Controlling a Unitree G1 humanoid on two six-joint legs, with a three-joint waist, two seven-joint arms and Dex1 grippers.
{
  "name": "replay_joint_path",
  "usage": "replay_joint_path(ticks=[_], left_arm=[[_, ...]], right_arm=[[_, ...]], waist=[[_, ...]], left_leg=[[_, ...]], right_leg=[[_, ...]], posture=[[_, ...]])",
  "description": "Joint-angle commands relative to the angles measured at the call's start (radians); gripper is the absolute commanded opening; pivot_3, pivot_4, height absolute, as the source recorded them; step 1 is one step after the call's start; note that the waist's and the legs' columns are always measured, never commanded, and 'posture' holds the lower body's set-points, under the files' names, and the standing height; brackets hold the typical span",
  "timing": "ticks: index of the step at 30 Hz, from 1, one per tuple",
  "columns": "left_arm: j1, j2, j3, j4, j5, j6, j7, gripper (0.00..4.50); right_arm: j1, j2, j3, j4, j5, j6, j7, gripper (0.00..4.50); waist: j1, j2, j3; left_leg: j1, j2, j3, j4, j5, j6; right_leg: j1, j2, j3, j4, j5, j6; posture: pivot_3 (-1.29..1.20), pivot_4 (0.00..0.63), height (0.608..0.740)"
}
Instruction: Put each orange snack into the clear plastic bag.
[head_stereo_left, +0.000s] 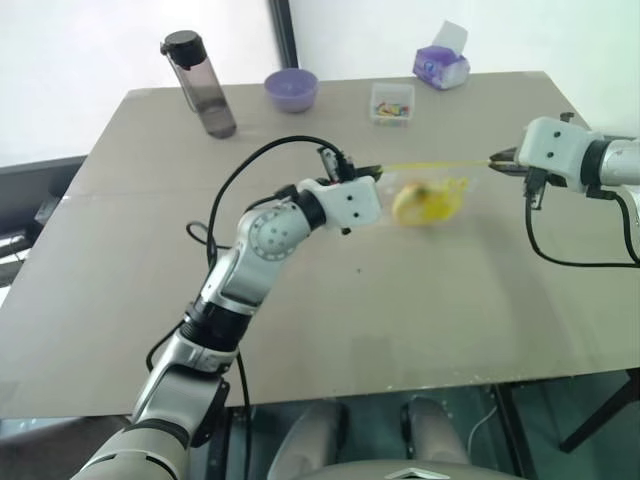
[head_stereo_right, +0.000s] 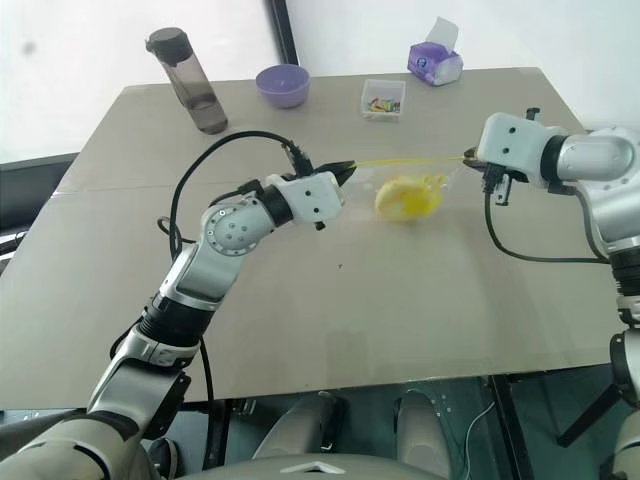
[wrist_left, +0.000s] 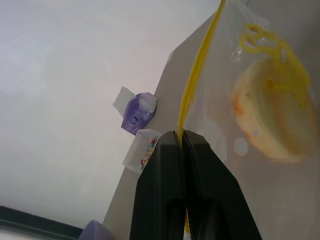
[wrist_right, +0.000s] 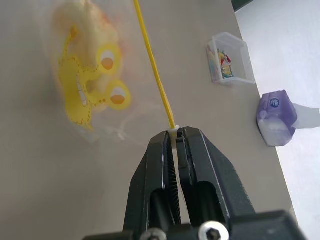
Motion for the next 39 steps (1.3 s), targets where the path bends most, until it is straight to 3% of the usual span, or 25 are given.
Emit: replay_joint_path(ticks=[1,10,13,19,22,23,26,29,30,36,39], left_arm=[[-0.003,0.002,0.021,-0.029,0.001,-0.011,0.018,0.0],[-0.156,-0.029,0.029,0.208,0.037,-0.078,0.128,0.0],[-0.182,-0.013,0.029,0.239,0.049,-0.109,0.146,0.0],[-0.043,-0.003,0.011,0.121,-0.019,-0.076,0.052,0.0],[0.128,0.007,-0.039,0.006,-0.085,0.006,-0.079,0.0],[0.178,0.01,-0.046,-0.035,-0.11,0.047,-0.116,0.32],[0.264,0.004,-0.032,-0.135,-0.138,0.146,-0.144,1.31],[0.322,-0.013,-0.007,-0.205,-0.168,0.225,-0.135,2.81],[0.339,-0.021,0.009,-0.228,-0.188,0.258,-0.131,2.81],[0.422,-0.042,0.166,-0.34,-0.323,0.434,-0.103,2.81],[0.495,-0.021,0.329,-0.427,-0.462,0.578,-0.118,2.81]], right_arm=[[-0.014,-0.016,-0.041,-0.005,-0.003,0.004,-0.016,0.24],[-0.203,0.118,-0.025,0.195,-0.119,-0.122,-0.28,0.24],[-0.212,0.115,-0.028,0.211,-0.111,-0.139,-0.268,0.24],[-0.012,0.071,-0.037,0.007,-0.007,-0.024,-0.099,0.24],[0.178,0.061,-0.047,-0.148,0.037,0.066,-0.063,0.24],[0.236,0.051,-0.05,-0.192,0.041,0.086,-0.053,0.21],[0.369,0.017,-0.072,-0.299,0.06,0.16,-0.023,1.0],[0.456,-0.002,-0.11,-0.364,0.097,0.244,-0.014,2.56],[0.481,-0.012,-0.122,-0.381,0.112,0.268,-0.005,2.95],[0.593,0.042,-0.302,-0.432,0.326,0.397,-0.015,2.95],[0.705,0.046,-0.449,-0.421,0.463,0.472,0.034,2.95]], waist=[[0.002,0.0,0.0],[0.0,0.0,0.0],[0.001,0.0,0.0],[-0.001,0.0,0.0],[-0.003,0.0,0.0],[-0.003,0.001,-0.001],[-0.001,0.002,0.0],[0.002,0.002,0.0],[0.002,0.003,-0.001],[0.004,0.002,0.0],[0.008,0.002,0.0]], left_leg=[[0.0,0.0,0.0,0.0,0.0,0.0],[0.0,0.0,0.001,0.0,0.0,0.0],[-0.001,0.0,0.0,0.0,0.0,0.0],[-0.009,0.0,-0.003,0.0,0.0,0.0],[-0.014,-0.001,-0.003,0.002,0.0,0.0],[-0.015,-0.001,-0.003,0.002,0.0,0.0],[-0.015,-0.001,-0.002,0.002,0.0,0.0],[-0.012,-0.001,-0.002,0.005,0.001,-0.001],[-0.011,-0.001,-0.002,0.005,0.001,-0.001],[0.004,0.001,-0.002,0.001,0.0,0.0],[0.004,0.001,-0.002,0.0,0.0,0.0]], right_leg=[[0.0,0.0,0.0,0.0,0.0,0.0],[0.0,0.0,0.0,0.001,0.0,0.0],[-0.001,0.0,0.0,-0.001,0.0,0.0],[-0.006,-0.001,-0.003,-0.005,0.0,0.0],[-0.012,-0.001,-0.003,0.0,0.0,0.0],[-0.013,-0.001,-0.002,0.0,0.0,0.0],[-0.015,-0.001,-0.002,0.002,0.0,0.0],[-0.012,-0.001,-0.002,0.005,0.001,-0.001],[-0.01,0.0,-0.002,0.005,0.001,-0.001],[0.005,0.001,-0.002,0.0,0.001,-0.001],[0.005,0.001,-0.003,0.0,0.001,-0.001]], posture=[[0.0,0.15,0.74],[0.0,0.15,0.74],[0.0,0.15,0.74],[0.0,0.15,0.74],[0.0,0.15,0.74],[0.0,0.15,0.74],[0.0,0.15,0.74],[0.0,0.15,0.74],[0.0,0.15,0.74],[0.0,0.15,0.74],[0.0,0.15,0.74]])
